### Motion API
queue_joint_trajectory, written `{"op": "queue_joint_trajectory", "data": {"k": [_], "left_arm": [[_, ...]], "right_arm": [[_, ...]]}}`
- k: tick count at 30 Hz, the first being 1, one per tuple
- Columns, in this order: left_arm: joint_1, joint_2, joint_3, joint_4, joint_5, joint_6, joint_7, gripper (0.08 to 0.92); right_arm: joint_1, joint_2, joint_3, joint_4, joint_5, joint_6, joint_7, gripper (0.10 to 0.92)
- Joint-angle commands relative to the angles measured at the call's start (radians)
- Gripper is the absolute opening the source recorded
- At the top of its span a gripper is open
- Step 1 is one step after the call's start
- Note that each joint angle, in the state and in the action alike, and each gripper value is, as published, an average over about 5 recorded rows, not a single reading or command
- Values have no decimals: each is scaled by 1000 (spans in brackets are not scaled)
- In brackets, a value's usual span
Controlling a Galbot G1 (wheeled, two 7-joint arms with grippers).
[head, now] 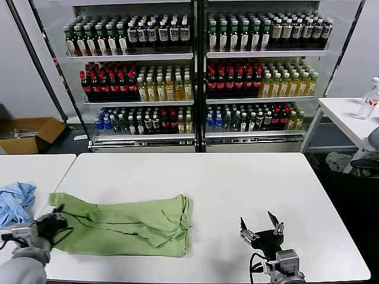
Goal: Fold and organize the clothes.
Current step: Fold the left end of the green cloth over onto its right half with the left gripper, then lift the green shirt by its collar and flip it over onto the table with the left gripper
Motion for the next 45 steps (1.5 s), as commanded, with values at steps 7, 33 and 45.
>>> {"op": "queue_joint_trajectory", "data": {"k": [7,33,45], "left_arm": [[-161,-150,436,-90,-234,5,34,90],[-233,-298,548,10,-21,-113,81,238],[-55,-127,221,148,240,-69,66,584]], "right_arm": [[-3,15,2,-1,-18,3,-2,823],[9,14,-16,-12,-39,9,-11,823],[24,15,-27,-21,-41,14,-17,823]]}}
